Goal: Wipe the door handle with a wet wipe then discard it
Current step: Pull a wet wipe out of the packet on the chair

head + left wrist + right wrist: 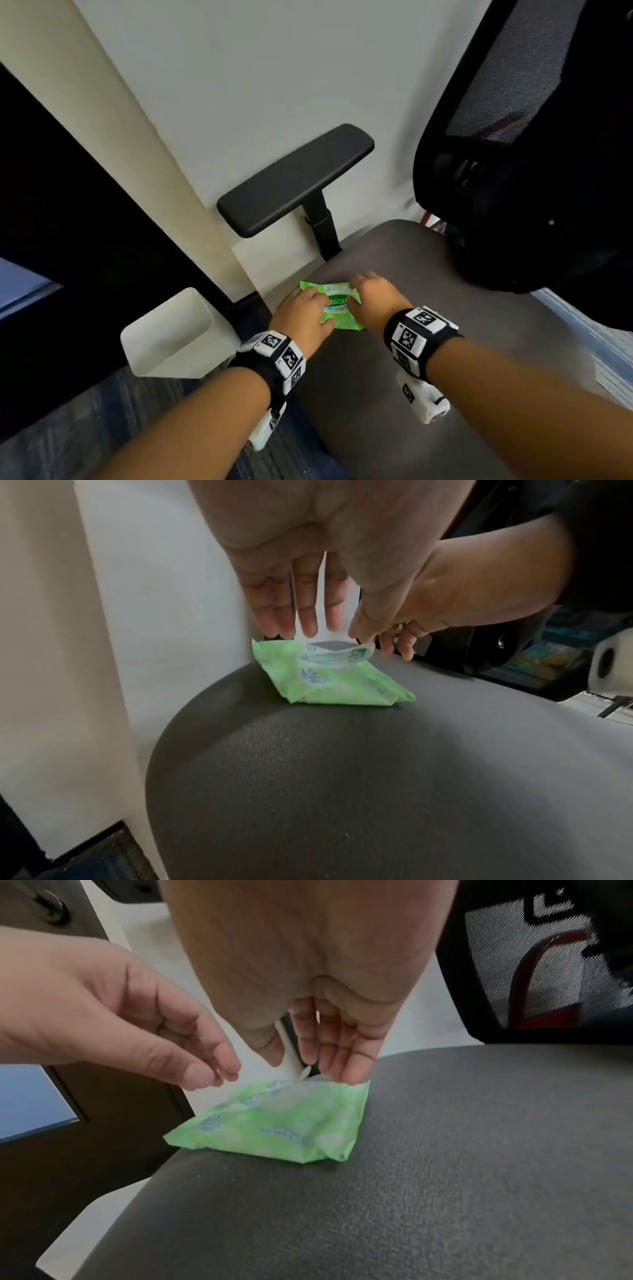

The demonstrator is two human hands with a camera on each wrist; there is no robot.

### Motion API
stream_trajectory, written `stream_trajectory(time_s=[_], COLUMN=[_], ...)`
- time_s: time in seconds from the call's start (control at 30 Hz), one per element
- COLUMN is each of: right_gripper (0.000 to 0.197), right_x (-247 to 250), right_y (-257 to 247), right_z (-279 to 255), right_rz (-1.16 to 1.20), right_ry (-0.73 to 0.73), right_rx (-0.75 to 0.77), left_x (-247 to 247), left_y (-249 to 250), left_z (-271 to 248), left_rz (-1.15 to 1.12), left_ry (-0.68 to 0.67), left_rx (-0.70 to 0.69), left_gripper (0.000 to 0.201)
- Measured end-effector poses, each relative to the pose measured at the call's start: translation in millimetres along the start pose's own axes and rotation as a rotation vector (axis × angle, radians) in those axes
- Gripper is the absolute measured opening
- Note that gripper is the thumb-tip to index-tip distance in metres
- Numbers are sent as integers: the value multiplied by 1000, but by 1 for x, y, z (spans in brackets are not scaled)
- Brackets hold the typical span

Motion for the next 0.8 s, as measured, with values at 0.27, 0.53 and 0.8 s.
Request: stream_trajectory(time_s=[0.27, 0.53, 0.8], right_gripper=[17, 17, 18], right_x=[-24, -23, -34], right_y=[17, -1, 9], right_z=[17, 12, 15], right_rz=[103, 501, 137], right_ry=[-41, 28, -12], right_rx=[-154, 96, 167], left_x=[-25, -28, -20], left_y=[-9, -8, -28], left_z=[21, 28, 27], left_rz=[-18, -123, -339], left_ry=[0, 56, 154], left_rx=[57, 116, 263], left_gripper=[42, 31, 28])
Point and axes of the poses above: each hand's wrist, its own z-axis towards the middle knuckle, its own x-axis out of the back of the hand, y = z × x, the point moved 7 cm from there along z, towards the middle knuckle, and after that the axes turned 2 degrees about z, right-handed, at the moved point
